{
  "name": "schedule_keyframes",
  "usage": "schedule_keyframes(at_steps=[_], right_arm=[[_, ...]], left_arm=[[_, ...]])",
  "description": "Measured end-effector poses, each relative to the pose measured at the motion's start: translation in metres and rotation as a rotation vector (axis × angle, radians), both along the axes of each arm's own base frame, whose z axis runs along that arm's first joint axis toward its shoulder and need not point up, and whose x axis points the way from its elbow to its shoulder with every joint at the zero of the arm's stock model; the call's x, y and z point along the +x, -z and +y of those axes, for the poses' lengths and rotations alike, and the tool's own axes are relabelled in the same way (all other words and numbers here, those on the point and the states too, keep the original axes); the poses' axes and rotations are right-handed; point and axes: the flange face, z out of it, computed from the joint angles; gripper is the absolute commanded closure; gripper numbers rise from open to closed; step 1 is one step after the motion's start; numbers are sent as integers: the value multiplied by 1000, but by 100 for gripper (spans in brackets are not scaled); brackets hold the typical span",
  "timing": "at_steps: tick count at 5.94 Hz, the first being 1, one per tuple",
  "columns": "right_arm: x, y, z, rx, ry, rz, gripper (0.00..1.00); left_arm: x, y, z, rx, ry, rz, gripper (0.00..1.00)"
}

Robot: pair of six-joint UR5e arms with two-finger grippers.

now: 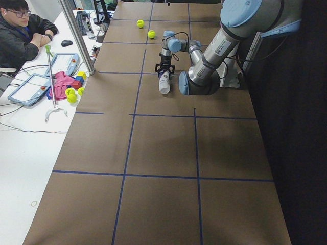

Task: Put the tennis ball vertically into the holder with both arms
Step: 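Lift the can with the left gripper and stand it upright, open end up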

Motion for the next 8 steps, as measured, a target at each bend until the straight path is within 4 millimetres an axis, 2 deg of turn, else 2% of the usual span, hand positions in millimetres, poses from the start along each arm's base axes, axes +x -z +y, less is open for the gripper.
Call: schedule_keyframes(at_steps=[1, 2, 3, 4, 6, 7, 8], right_arm=[[0, 0, 0, -1, 0, 0, 0], [0, -1, 0, -1, 0, -1, 0], [0, -1, 0, -1, 0, -1, 0], [0, -1, 0, -2, 0, -1, 0], [0, -1, 0, -2, 0, -1, 0], [0, -1, 0, -1, 0, -1, 0], [0, -1, 0, 0, 0, 0, 0]], left_arm=[[-2, 2, 0, 2, 0, 5, 19], [-11, 17, -1, 13, 4, 38, 19], [-34, 47, -4, 37, 16, 101, 19], [-62, 79, -5, 62, 30, 181, 19], [-137, 137, -17, 71, 60, 364, 19], [-172, 160, -26, 73, 99, 480, 19], [-192, 169, -30, 83, 148, 611, 19]])
